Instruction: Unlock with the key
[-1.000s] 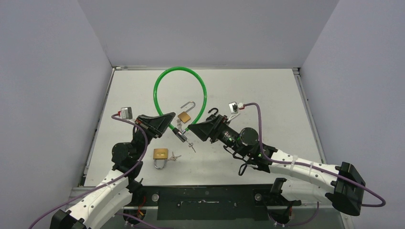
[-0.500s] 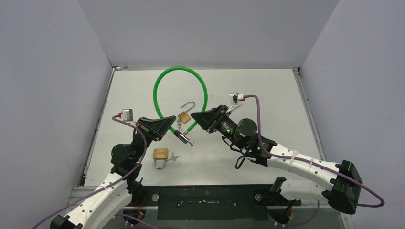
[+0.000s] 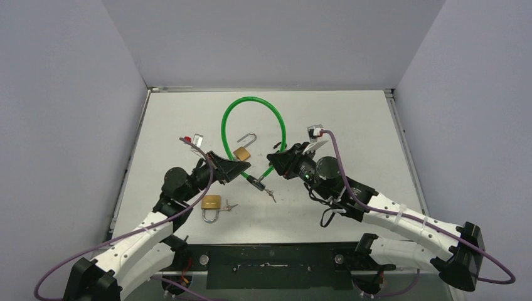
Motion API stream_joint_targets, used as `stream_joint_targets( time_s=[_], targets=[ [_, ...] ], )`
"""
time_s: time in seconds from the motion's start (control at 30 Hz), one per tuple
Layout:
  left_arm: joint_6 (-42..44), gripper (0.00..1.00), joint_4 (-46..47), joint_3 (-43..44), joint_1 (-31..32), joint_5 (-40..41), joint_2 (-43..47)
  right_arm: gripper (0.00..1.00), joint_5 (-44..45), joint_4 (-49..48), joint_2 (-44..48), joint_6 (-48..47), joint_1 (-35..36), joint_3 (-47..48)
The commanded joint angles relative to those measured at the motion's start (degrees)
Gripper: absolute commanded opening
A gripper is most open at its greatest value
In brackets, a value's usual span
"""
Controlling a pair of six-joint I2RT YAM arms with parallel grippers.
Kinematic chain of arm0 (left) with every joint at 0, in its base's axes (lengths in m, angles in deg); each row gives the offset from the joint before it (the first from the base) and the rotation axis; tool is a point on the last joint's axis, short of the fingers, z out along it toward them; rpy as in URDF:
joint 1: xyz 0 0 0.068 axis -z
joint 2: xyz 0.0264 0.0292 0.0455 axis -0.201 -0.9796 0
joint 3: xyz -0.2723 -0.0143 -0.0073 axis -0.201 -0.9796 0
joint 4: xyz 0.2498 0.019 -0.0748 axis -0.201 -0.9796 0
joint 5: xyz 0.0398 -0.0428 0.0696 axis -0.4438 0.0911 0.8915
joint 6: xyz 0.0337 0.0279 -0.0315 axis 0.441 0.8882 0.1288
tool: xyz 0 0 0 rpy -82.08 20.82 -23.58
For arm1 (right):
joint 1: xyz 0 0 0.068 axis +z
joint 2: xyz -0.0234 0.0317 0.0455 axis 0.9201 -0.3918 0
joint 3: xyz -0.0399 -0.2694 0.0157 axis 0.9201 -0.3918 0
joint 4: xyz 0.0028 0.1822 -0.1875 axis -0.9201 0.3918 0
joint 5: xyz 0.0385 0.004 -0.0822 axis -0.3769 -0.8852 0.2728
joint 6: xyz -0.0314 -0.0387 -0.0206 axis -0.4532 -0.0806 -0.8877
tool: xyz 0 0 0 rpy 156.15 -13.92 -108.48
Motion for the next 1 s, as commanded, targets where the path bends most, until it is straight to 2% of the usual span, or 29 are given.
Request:
stream_joint_targets(
  time_s=[0.0,0.1,0.2,0.33,0.4,0.5,0.63,0.8,0.87,0.97],
  targets=[
    [4.5,0.0,6.0,1.2,-0.6,-11.4,-3.5,0.0,4.1,-0.3,-3.3,0.2,-3.5,5.4],
    [5.1,0.0,8.3,2.0,0.0,-14.8,-4.5,0.0,1.9,2.3,-8.6,2.0,-3.4,8.8],
    [7.2,0.0,5.8,3.0,0.2,-15.5,-3.6,0.0,2.5,3.3,-11.3,1.7,-3.5,10.3],
    [12.3,0.0,-5.2,4.8,0.2,-11.7,-1.3,0.0,8.3,5.9,-9.6,-0.8,-3.6,10.1],
    [14.0,0.0,-10.2,5.7,0.2,-8.9,-0.9,0.01,13.5,11.9,-7.9,-1.4,-4.2,10.2],
    [16.0,0.0,-16.0,7.2,0.2,-5.5,-2.2,0.09,19.0,18.5,-4.3,-3.2,-5.9,9.9],
    [15.1,0.0,-17.4,9.9,0.4,-6.8,-7.9,0.23,23.2,28.8,0.2,-4.0,-9.3,10.9],
    [16.3,0.0,-16.3,14.5,3.0,-6.0,-16.2,0.42,30.0,35.8,6.9,-7.0,-11.2,11.5],
    [17.1,0.0,-15.1,16.2,4.9,-5.2,-18.9,0.53,33.0,38.0,7.5,-10.1,-11.4,12.8],
    [15.7,0.0,-9.3,18.3,7.4,-6.3,-23.3,0.68,35.5,39.8,8.8,-14.1,-11.6,14.0]
  ],
)
